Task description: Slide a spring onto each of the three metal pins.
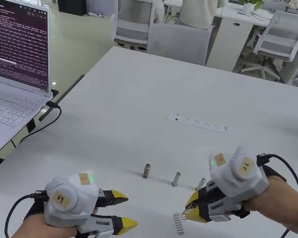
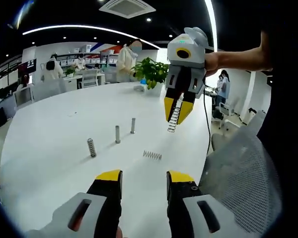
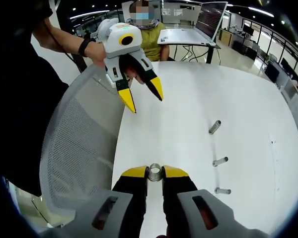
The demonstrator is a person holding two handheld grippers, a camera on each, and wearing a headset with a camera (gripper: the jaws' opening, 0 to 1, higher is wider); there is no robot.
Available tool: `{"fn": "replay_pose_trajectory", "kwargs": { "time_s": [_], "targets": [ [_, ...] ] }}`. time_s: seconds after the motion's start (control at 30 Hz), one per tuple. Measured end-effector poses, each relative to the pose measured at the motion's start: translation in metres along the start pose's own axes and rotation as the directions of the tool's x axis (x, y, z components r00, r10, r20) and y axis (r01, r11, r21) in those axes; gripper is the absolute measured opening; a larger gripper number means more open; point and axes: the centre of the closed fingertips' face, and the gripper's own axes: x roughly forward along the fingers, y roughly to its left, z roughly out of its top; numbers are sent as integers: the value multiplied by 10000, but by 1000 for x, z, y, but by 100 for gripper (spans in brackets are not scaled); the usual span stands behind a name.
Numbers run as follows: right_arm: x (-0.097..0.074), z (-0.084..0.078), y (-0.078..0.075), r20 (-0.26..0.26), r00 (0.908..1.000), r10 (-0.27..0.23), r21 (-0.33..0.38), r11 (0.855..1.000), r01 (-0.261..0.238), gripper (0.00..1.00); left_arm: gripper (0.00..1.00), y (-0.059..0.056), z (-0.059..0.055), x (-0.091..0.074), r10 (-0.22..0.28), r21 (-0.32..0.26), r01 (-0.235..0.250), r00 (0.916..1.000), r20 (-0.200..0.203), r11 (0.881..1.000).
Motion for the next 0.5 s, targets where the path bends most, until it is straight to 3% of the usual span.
{"fn": "replay_pose_trajectory", "kwargs": {
  "time_s": [0.5],
  "targets": [
    [2,1,-11,48,9999,-153,-36,9999,154,8,39,25,-18,-27,896,-510,-905,9958,-212,9946]
  ]
}}
